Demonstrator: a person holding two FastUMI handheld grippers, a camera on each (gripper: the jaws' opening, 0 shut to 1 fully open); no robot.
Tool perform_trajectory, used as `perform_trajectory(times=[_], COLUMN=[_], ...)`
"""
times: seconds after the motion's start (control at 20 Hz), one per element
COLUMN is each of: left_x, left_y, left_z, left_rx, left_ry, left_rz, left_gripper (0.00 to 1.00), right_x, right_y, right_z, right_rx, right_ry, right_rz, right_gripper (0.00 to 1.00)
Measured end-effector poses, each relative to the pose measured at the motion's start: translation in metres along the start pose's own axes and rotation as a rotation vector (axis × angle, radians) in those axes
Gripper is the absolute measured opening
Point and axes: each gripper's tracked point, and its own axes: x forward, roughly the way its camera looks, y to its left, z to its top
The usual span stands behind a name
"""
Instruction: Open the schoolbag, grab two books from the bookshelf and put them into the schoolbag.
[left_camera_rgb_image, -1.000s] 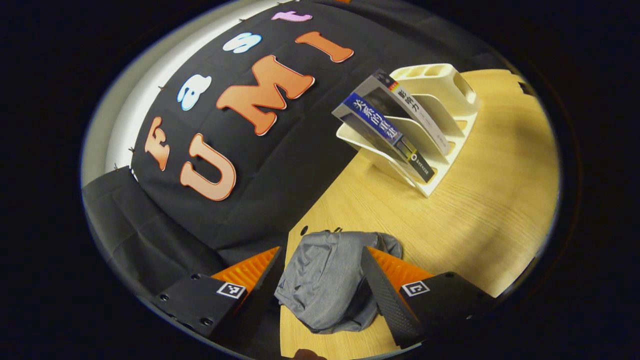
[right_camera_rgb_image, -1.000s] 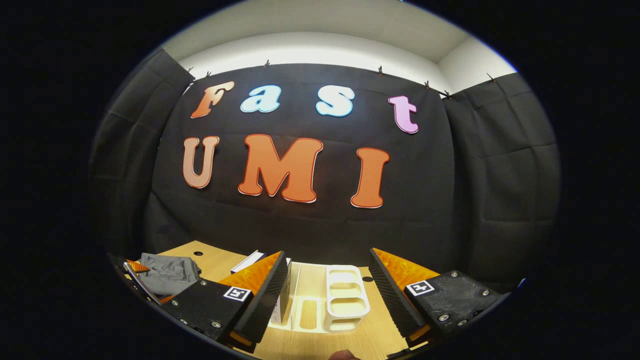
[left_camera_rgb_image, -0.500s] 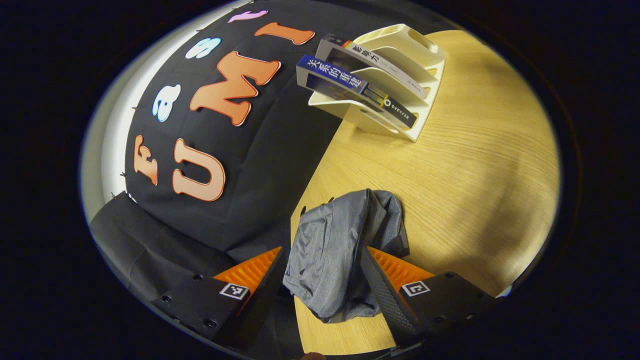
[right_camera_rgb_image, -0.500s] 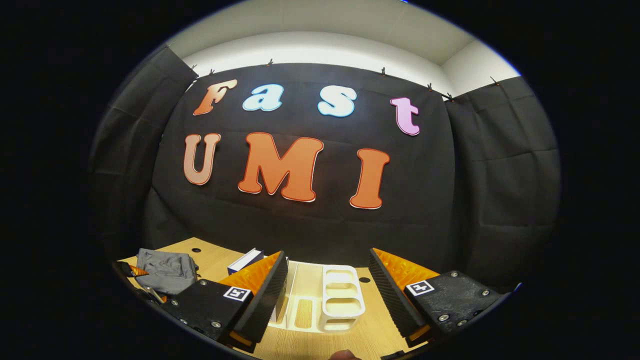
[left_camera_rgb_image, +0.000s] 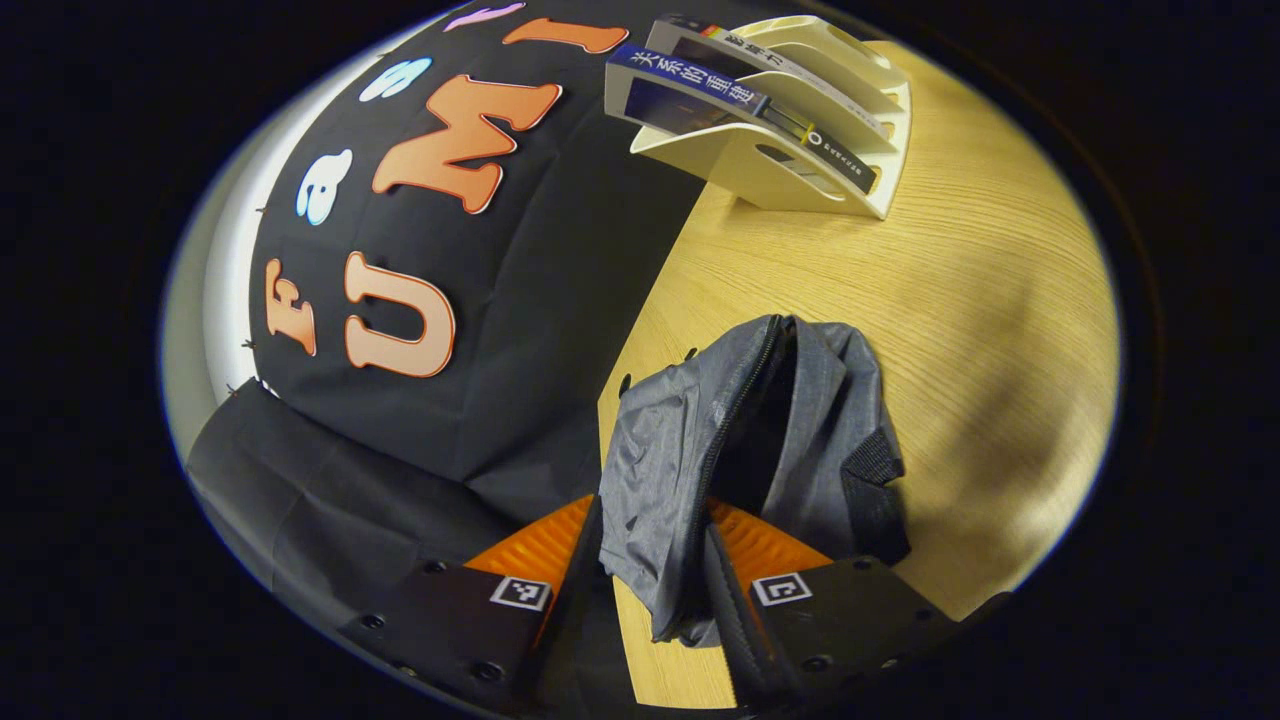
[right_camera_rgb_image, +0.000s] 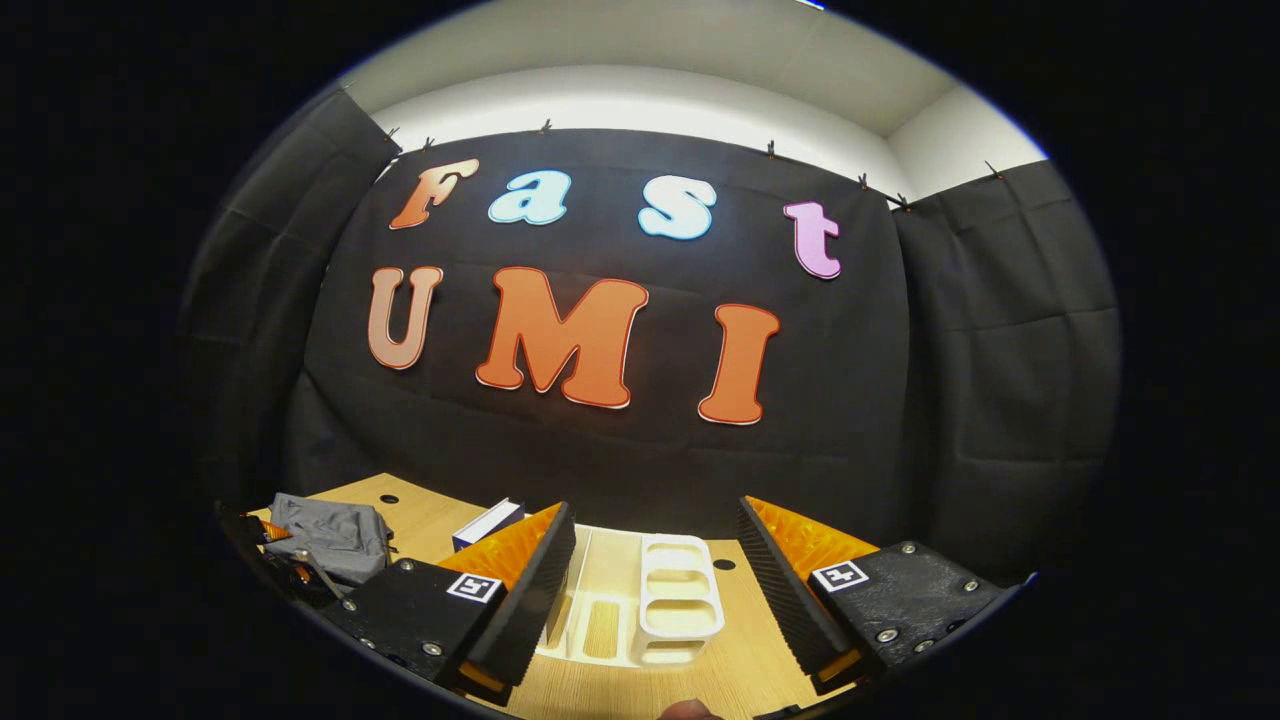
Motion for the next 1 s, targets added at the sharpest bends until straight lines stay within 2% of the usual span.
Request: perform_trajectory(times=[0.05, 0.1, 0.15, 0.2, 0.25, 0.3, 0.4, 0.6, 0.7, 1.0], left_x=[0.007, 0.013, 0.018, 0.023, 0.025, 0.027, 0.027, 0.025, 0.026, 0.028], left_y=[0.001, -0.002, -0.006, -0.005, -0.002, 0.001, -0.002, 0.007, 0.021, 0.055], left_z=[-0.001, -0.002, -0.003, -0.004, -0.004, -0.002, -0.002, 0.000, 0.000, 0.003], left_rx=[-0.001, -0.006, -0.006, -0.009, -0.014, -0.057, -0.122, -0.214, -0.278, -0.354], left_ry=[0.009, 0.015, 0.026, 0.029, 0.025, 0.022, 0.026, 0.014, 0.018, 0.019], left_rz=[-0.024, -0.061, -0.097, -0.121, -0.131, -0.175, -0.265, -0.407, -0.501, -0.718], left_gripper=[0.51, 0.47, 0.38, 0.38, 0.30, 0.18, 0.10, 0.08, 0.07, 0.07], right_x=[0.000, 0.001, 0.000, 0.000, 0.000, 0.000, 0.000, 0.006, 0.013, 0.037], right_y=[0.001, 0.003, 0.002, 0.002, 0.003, 0.005, 0.015, 0.034, 0.056, 0.112], right_z=[0.001, 0.001, 0.000, 0.000, 0.000, 0.000, 0.000, -0.004, -0.012, -0.027], right_rx=[0.000, -0.002, -0.004, -0.005, -0.007, -0.011, -0.016, -0.052, -0.081, -0.049], right_ry=[0.001, 0.002, 0.004, 0.006, 0.011, 0.017, 0.034, 0.101, 0.161, 0.335], right_rz=[0.001, 0.000, -0.002, -0.006, -0.010, -0.014, -0.011, 0.011, 0.054, 0.132], right_gripper=[0.97, 0.97, 0.97, 0.97, 0.97, 0.97, 0.97, 0.97, 0.97, 0.97])
